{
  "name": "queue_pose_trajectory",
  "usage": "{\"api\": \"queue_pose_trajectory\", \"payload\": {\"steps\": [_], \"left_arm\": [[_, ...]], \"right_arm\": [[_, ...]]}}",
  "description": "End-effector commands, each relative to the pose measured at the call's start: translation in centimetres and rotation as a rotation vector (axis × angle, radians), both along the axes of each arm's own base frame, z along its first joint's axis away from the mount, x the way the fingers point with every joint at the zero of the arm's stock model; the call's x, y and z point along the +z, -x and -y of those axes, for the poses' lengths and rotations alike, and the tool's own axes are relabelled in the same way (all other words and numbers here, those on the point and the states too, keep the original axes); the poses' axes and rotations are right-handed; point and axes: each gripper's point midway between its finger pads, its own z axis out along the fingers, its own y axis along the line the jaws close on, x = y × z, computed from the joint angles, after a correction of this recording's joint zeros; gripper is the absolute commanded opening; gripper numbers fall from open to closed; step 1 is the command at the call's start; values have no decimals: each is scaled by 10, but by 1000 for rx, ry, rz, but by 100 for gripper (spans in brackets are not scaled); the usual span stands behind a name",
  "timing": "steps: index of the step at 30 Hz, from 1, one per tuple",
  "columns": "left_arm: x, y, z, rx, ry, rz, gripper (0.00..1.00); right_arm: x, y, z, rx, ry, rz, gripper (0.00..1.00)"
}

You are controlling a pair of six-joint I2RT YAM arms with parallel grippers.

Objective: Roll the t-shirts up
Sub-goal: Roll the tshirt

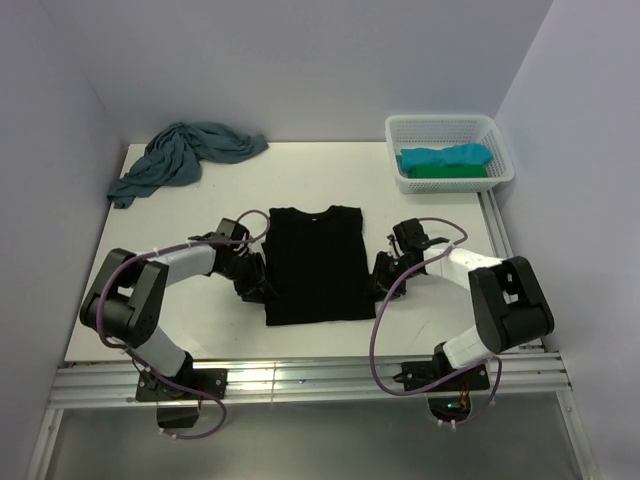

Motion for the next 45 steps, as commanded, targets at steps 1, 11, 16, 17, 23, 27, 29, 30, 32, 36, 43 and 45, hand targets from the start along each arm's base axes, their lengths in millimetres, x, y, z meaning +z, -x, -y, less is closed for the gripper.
{"api": "queue_pose_trajectory", "payload": {"steps": [1, 11, 16, 17, 23, 27, 29, 30, 32, 36, 43, 45], "left_arm": [[-27, 22, -6, -24, -67, -51, 38], [-17, 27, -10, -11, -114, -147, 0], [-5, 27, -4, -16, -61, -226, 0], [-4, 27, -4, -16, -50, -236, 1], [-1, 23, -11, 22, 14, -308, 1], [7, 15, -9, 59, 74, -323, 0], [7, 8, -10, 75, 79, -331, 1], [8, 6, -10, 74, 79, -330, 1], [9, 0, -10, 71, 70, -327, 1], [8, -16, -11, 51, 57, -291, 1], [-10, -52, -18, -53, -31, -232, 0], [-17, -54, -21, -82, -55, -246, 1]], "right_arm": [[-10, 4, -1, 11, 6, -14, 34], [15, 3, -8, -11, -8, -112, 0], [41, -5, -13, 2, -29, -159, 0], [45, -5, -16, 8, -46, -176, 0], [63, -15, -23, 24, -111, -281, 0], [67, -21, -26, -10, -169, -338, 0], [63, -23, -25, -14, -164, -347, 0], [63, -24, -25, -16, -168, -347, 0], [63, -25, -26, -15, -177, -345, 0], [60, -23, -26, -6, -177, -328, 0], [43, -18, -16, 67, -5, -145, 50], [43, -23, -1, 83, 83, -67, 52]]}}
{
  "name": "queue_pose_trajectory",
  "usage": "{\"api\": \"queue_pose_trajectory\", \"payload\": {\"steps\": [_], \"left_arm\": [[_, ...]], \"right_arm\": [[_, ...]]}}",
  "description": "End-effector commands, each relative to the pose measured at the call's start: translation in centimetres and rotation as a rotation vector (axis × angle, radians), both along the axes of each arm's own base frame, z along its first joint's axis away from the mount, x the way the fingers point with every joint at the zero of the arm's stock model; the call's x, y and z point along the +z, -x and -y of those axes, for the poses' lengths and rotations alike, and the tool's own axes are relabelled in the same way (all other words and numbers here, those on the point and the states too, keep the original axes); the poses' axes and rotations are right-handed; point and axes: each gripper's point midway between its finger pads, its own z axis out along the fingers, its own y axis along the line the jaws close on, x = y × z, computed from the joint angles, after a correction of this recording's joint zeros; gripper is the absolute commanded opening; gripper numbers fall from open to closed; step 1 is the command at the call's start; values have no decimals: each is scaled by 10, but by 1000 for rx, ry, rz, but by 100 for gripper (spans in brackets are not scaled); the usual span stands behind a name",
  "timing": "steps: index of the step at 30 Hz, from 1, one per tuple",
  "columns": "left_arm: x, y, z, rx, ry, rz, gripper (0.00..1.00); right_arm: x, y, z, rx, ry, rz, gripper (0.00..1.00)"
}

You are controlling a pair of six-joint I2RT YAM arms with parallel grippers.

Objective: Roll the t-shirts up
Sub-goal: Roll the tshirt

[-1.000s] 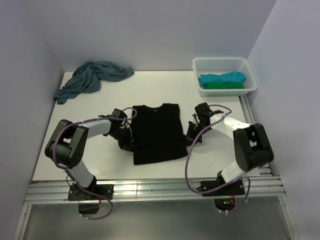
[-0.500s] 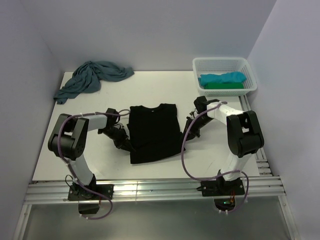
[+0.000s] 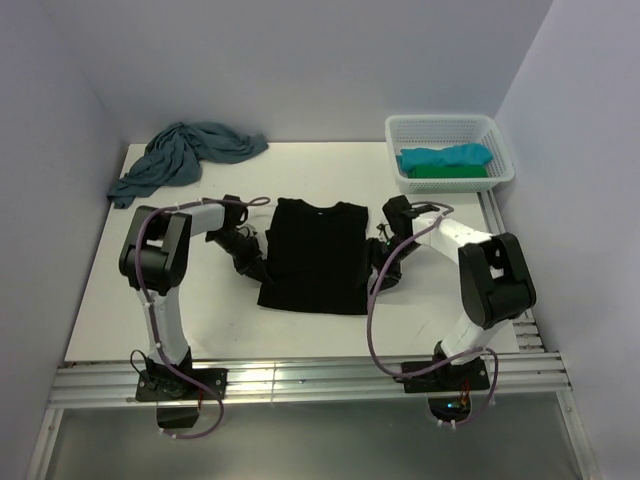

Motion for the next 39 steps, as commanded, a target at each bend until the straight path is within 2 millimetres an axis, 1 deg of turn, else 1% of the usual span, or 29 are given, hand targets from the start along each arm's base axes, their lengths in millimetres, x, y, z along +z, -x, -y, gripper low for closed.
{"api": "queue_pose_trajectory", "payload": {"steps": [1, 2, 3, 4, 6, 7, 8, 9, 10, 13, 14, 15, 16, 17, 18, 19, 20, 21, 22, 24, 25, 27, 28, 30, 32, 33, 37, 38, 39], "left_arm": [[-13, -21, -14, -112, -74, 88, 0], [-16, -23, -16, -130, -85, 87, 1], [-20, -20, -20, -149, -102, 53, 0], [-19, -30, -22, -175, -116, 84, 0], [-21, -34, -23, -196, -118, 86, 1], [-18, -39, -21, -210, -109, 101, 1], [-17, -40, -21, -217, -108, 105, 1], [-17, -44, -21, -234, -105, 121, 1], [-18, -43, -24, -245, -116, 118, 1], [-24, -45, -32, -294, -152, 123, 1], [-27, -47, -36, -294, -168, 123, 1], [-28, -51, -35, -301, -164, 135, 1], [-30, -53, -35, -300, -162, 138, 1], [-36, -54, -36, -305, -173, 127, 1], [-37, -59, -35, -307, -175, 135, 1], [-39, -60, -35, -312, -174, 133, 1], [-44, -60, -36, -315, -178, 122, 1], [-44, -64, -35, -319, -181, 130, 1], [-45, -66, -36, -320, -184, 131, 1], [-43, -69, -35, -318, -184, 134, 2], [-41, -71, -34, -315, -178, 140, 2], [-36, -74, -31, -312, -163, 151, 5], [-34, -75, -29, -310, -157, 150, 6], [-33, -77, -29, -310, -150, 154, 6], [-32, -78, -28, -307, -151, 154, 7], [-33, -77, -28, -308, -149, 151, 7], [-33, -74, -27, -307, -139, 147, 8], [-33, -74, -27, -306, -136, 147, 8], [-33, -73, -27, -305, -135, 143, 8]], "right_arm": [[7, -17, 21, 54, 138, 210, 54], [9, -21, 26, 79, 163, 253, 54], [16, -26, 31, 91, 193, 313, 55], [20, -32, 33, 121, 206, 367, 55], [35, -40, 27, 173, 237, 468, 56], [41, -45, 21, 206, 233, 519, 56], [53, -44, 7, 253, 217, 582, 56], [61, -49, -3, 279, 210, 645, 56], [72, -43, -22, 356, 184, 718, 56], [83, -40, -47, 479, 221, 854, 56], [80, -28, -64, 558, 226, 878, 56], [79, -26, -72, 590, 241, 906, 56], [71, -27, -76, 643, 283, 922, 56], [67, -26, -81, 673, 304, 935, 56], [64, -20, -94, 718, 304, 960, 56], [62, -20, -100, 764, 318, 982, 56], [52, -21, -103, 803, 358, 983, 56], [49, -13, -116, 863, 355, 1004, 56], [41, -14, -123, 910, 382, 1005, 56], [39, -12, -135, 935, 383, 1015, 56], [34, -9, -142, 957, 394, 1019, 57], [30, -11, -148, 978, 443, 1048, 58], [25, -7, -155, 998, 450, 1050, 58], [23, -5, -164, 1005, 430, 1068, 58], [18, -3, -167, 1046, 426, 1085, 58], [18, -5, -169, 1043, 431, 1097, 61], [7, -6, -174, 1065, 453, 1092, 62], [6, -6, -176, 1066, 452, 1096, 81], [6, -5, -179, 1069, 443, 1105, 89]]}}
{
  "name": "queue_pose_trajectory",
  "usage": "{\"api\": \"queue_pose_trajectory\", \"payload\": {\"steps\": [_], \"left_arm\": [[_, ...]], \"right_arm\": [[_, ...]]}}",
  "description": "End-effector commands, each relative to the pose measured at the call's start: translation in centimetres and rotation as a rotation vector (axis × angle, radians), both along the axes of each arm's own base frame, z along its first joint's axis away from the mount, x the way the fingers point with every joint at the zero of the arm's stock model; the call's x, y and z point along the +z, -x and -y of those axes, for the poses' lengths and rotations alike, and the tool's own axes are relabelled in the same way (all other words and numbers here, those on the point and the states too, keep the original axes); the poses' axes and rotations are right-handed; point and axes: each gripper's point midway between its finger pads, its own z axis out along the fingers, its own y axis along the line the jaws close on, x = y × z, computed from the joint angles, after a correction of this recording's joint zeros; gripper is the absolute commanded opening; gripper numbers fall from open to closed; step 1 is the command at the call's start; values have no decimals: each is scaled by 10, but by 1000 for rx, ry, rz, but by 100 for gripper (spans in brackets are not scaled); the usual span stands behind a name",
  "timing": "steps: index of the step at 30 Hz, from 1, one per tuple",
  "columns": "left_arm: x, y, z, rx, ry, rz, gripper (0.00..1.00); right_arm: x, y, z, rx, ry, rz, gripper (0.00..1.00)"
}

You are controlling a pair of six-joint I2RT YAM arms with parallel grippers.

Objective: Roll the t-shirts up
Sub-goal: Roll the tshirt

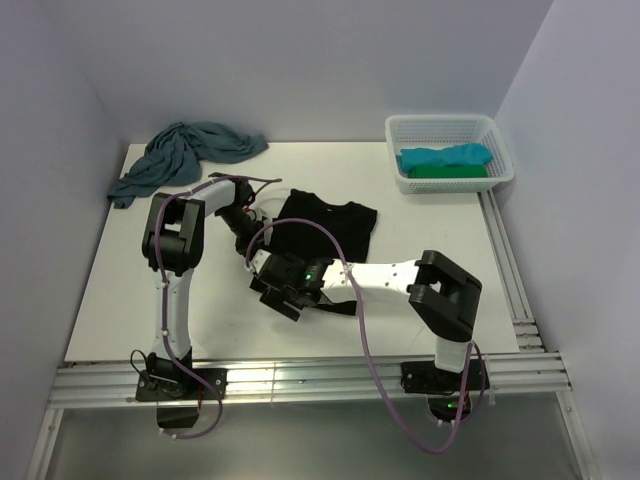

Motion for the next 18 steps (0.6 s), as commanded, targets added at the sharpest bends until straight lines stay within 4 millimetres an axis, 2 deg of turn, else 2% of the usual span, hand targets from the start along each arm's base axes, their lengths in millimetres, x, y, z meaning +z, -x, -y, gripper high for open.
{"api": "queue_pose_trajectory", "payload": {"steps": [1, 6, 9, 14, 18], "left_arm": [[-32, -28, -16, -46, -73, 137, 8], [-31, -30, -18, -37, -73, 139, 8], [-31, -30, -20, -34, -74, 143, 8], [-31, -27, -21, -32, -76, 138, 9], [-35, -26, -23, -35, -87, 134, 9]], "right_arm": [[9, -11, -21, 19, -41, 70, 100], [1, -11, -23, 28, -15, 87, 100], [-4, -15, -21, 25, 8, 103, 91], [-13, -24, -18, 9, 53, 138, 89], [-28, -28, -16, 6, 102, 150, 88]]}}
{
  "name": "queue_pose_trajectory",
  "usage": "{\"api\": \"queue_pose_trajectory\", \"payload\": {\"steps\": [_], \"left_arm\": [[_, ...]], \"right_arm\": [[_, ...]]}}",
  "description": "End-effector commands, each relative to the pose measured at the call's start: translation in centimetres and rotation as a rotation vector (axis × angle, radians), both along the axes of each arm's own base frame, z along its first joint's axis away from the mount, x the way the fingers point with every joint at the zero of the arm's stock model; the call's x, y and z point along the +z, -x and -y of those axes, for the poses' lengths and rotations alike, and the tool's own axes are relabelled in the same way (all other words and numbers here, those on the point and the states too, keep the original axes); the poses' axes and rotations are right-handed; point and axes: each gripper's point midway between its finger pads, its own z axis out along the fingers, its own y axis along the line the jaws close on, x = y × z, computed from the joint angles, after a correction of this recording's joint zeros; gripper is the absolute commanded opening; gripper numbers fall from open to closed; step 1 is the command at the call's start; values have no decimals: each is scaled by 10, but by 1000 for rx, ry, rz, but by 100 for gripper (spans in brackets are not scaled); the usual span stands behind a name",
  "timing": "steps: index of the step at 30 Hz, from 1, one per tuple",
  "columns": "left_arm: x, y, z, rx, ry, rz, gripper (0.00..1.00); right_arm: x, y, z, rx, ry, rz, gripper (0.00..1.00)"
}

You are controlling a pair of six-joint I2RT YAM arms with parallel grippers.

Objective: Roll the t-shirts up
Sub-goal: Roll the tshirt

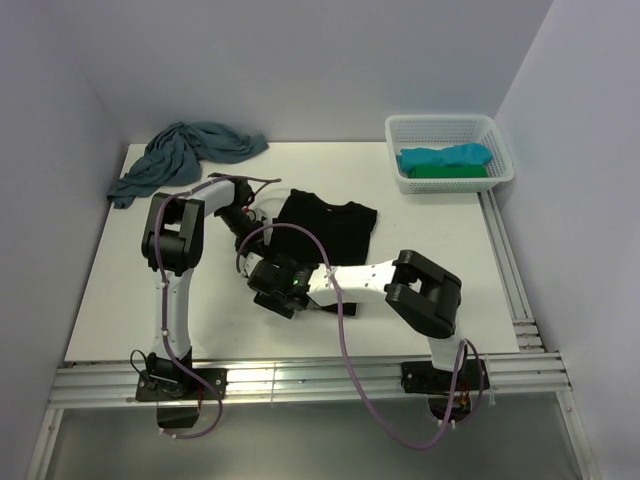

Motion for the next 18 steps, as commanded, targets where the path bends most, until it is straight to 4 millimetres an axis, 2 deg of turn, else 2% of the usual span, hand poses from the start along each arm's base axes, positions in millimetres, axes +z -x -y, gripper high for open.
{"api": "queue_pose_trajectory", "payload": {"steps": [1, 5, 9, 18], "left_arm": [[-36, -26, -22, -42, -93, 135, 9], [-37, -27, -22, -43, -90, 137, 9], [-37, -28, -25, -36, -93, 135, 9], [-36, -33, -29, -17, -84, 138, 9]], "right_arm": [[-11, -7, -2, -6, 42, 41, 88], [-19, -12, 0, -23, 73, 62, 83], [-20, -11, 13, -30, 87, 75, 82], [-14, -2, 31, -43, 88, 66, 92]]}}
